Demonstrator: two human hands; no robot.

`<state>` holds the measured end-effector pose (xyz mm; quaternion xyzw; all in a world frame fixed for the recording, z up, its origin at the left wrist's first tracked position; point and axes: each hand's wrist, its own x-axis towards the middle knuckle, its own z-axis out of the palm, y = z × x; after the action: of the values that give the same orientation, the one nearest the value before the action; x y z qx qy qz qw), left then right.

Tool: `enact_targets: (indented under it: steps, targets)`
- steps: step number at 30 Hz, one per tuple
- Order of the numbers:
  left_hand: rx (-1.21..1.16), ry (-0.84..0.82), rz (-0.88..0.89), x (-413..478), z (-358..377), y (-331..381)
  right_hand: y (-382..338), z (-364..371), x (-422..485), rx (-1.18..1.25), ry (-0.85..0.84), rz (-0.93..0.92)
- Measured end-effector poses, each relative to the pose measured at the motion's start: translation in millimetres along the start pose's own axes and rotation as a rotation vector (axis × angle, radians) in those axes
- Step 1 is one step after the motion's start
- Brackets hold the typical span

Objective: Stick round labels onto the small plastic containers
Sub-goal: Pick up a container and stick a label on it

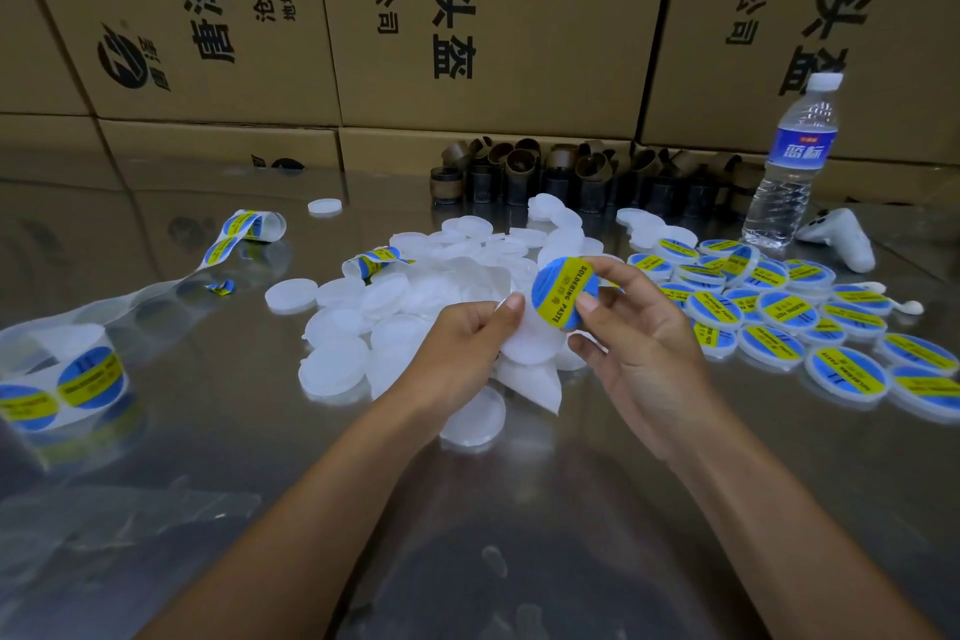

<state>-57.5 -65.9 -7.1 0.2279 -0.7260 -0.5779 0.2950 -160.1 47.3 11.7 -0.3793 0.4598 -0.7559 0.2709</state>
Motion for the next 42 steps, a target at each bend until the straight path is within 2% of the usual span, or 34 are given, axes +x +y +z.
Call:
enact_targets:
  steps: [9,18,23,42]
  targets:
    - [0.050,-0.088,-0.035,1.1,-0.3,1.3,0.7,1.8,-2.5,-0.263,-0.030,-0.076]
    - [-0.008,-0.135,-0.048,1.8,-0.9,3.6,-3.0,2.2,-1.6,-0.222,0.012,-0.092]
    - [-0.003,-0.086,-0.067,2.7,-2.4,-3.4,-2.6,0.3,-1.2,-0.210,0.042,-0.096]
    - [0.047,-0.105,-0.057,0.4,0.1,-2.1,0.6,2.5,-1.4,-0.339,0.110,-0.164]
